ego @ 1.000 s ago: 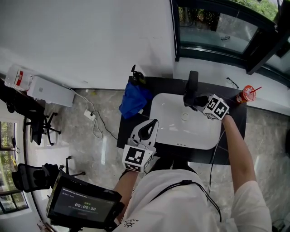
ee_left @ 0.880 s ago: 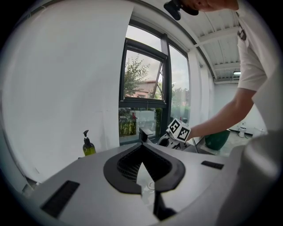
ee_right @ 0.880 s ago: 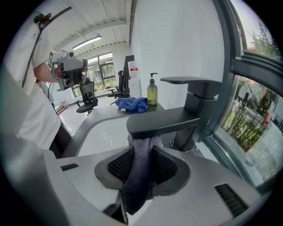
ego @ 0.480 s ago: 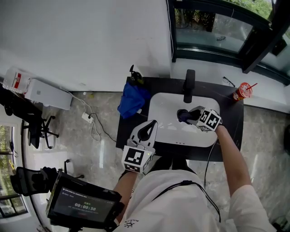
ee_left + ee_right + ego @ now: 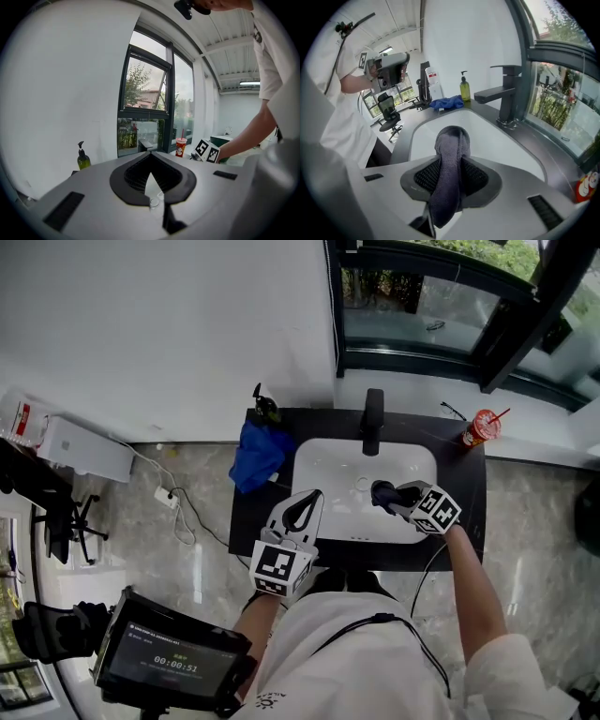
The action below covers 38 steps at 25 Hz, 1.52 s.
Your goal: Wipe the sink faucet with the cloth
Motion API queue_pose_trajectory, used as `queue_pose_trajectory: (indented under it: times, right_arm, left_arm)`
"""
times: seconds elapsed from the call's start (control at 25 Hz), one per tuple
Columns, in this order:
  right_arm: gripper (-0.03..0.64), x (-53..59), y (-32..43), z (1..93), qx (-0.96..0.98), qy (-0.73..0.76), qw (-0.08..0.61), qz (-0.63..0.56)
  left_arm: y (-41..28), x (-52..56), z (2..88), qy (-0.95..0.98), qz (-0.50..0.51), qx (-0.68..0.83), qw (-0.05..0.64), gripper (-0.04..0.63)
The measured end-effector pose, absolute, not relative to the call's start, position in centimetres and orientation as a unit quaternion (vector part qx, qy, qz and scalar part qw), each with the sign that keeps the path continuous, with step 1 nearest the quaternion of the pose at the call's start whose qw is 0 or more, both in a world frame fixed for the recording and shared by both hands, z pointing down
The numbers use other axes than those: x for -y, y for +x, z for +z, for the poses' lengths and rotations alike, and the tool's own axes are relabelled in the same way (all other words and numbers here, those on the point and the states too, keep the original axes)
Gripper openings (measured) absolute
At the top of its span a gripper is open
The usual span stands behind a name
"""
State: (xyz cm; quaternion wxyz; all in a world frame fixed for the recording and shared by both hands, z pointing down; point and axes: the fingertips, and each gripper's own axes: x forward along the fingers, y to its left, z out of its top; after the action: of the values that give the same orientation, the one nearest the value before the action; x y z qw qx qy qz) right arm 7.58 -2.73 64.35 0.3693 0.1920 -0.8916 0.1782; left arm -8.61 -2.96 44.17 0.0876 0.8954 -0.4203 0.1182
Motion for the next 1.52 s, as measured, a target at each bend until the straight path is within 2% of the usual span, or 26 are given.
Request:
queue_pose_trajectory:
  times: [0.44, 0.76, 1.0, 1.52]
  right_arm:
    - [0.121, 0.0, 14.5, 52.7, 0.878, 0.406, 0.198, 0.16]
    - [0.121, -2.7, 15.7, 43.4, 0.859, 0.493, 0.052, 0.128]
    - [0.121, -2.7, 14.0, 41.5, 0.861, 0.496, 0.075, 0.08]
    - [0.121, -5.2, 12.4, 41.8, 0.847, 0.518, 0.072, 0.093]
  left_arm:
    - [-5.4, 3.5, 42.5, 0.917, 0.108, 0.377, 0.07, -0.006]
    - [-4.1, 3.6, 38.9, 0.926, 0.083, 0.365, 0.047, -0.006]
    - [-4.2, 3.7, 37.0, 0.93, 0.066, 0.361, 0.032, -0.006]
    - [-6.4, 2.7, 38.5, 0.935, 0.066, 0.345, 0.044, -0.006]
